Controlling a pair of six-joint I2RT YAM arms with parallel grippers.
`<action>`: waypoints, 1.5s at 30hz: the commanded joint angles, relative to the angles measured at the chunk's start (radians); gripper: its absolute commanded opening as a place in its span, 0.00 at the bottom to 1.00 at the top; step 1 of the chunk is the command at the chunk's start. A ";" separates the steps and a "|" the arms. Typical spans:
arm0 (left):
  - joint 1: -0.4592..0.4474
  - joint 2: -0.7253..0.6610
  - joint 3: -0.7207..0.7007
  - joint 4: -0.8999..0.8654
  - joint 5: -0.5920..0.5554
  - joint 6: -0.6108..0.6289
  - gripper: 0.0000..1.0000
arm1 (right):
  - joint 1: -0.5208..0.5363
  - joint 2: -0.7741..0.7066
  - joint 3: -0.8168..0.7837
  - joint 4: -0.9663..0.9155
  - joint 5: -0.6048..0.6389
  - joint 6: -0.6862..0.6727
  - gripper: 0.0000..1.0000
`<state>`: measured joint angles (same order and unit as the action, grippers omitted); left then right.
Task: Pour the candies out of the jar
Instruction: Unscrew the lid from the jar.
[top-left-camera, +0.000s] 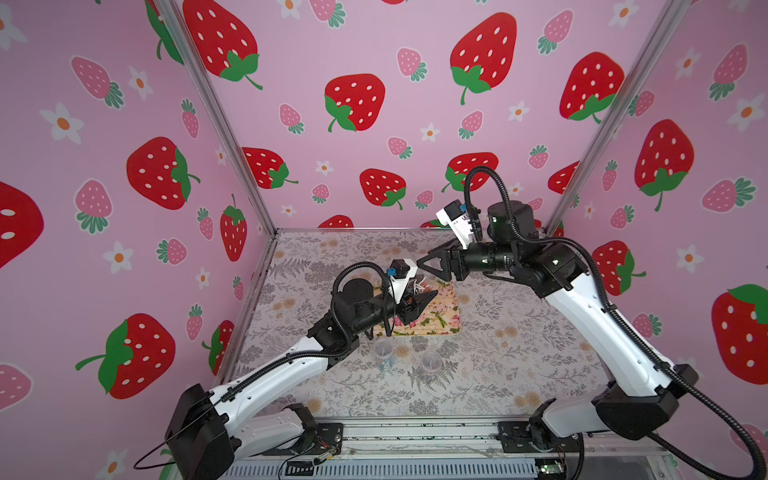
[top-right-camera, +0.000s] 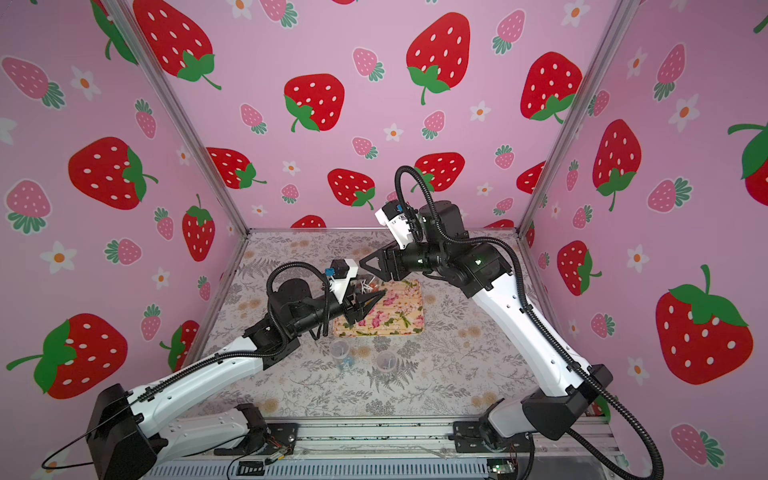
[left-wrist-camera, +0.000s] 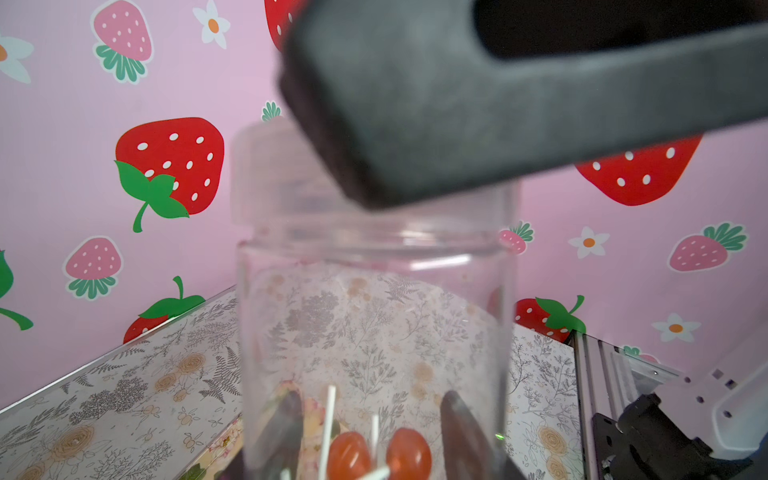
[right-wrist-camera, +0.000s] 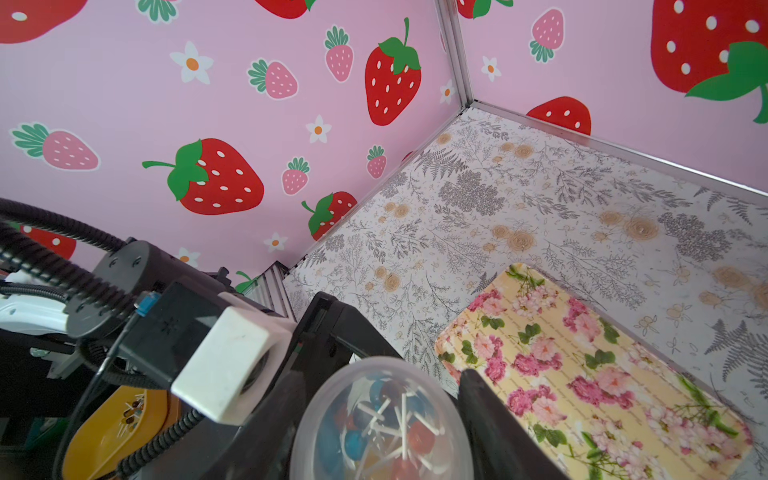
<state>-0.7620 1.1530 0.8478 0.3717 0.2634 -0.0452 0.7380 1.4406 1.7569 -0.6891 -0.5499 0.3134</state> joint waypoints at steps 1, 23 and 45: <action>-0.001 -0.022 0.050 0.027 0.025 0.018 0.43 | 0.008 0.011 -0.004 0.016 -0.025 -0.032 0.57; -0.003 -0.044 0.130 -0.086 0.338 -0.038 0.45 | -0.085 0.066 0.135 0.005 -0.486 -0.504 0.54; -0.002 -0.049 0.086 -0.031 0.217 -0.019 0.45 | -0.091 -0.023 0.098 0.004 -0.315 -0.394 0.99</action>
<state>-0.7624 1.1152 0.9367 0.2832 0.5049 -0.0860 0.6518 1.4773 1.8591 -0.7017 -0.9237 -0.1066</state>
